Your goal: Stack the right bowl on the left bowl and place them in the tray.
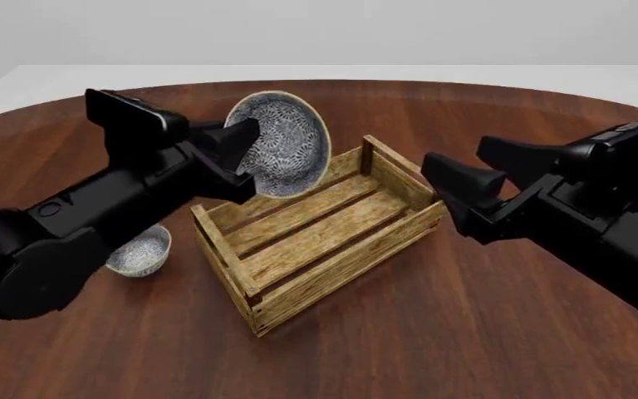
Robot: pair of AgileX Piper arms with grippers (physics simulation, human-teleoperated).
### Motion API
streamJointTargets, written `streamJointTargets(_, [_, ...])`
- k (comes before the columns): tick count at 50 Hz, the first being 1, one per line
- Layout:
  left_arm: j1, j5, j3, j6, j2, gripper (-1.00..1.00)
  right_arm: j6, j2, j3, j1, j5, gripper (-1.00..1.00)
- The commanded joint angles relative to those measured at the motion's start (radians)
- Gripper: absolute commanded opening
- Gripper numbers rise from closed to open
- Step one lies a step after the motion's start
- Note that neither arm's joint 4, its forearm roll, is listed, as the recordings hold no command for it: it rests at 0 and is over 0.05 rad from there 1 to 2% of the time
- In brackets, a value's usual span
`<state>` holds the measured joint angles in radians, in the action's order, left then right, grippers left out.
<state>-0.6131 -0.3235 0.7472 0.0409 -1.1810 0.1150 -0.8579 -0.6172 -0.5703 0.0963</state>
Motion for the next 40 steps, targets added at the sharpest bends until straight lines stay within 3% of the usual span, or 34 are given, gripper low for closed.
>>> streamJointTargets(1, [0.042,0.059,-0.053,-0.03,0.108,-1.0,-0.003,0.005,0.002,0.006,-0.002,1.0])
streamJointTargets(8, [0.119,0.122,-0.056,-0.055,0.144,-1.0,-0.005,0.003,0.002,0.009,-0.001,1.0])
streamJointTargets(23, [0.159,0.218,-0.08,-0.103,0.231,-1.0,-0.008,0.006,0.003,0.011,-0.004,1.0])
streamJointTargets(40, [0.223,0.369,-0.01,-0.113,0.24,-1.0,-0.008,0.005,0.005,0.007,-0.004,1.0])
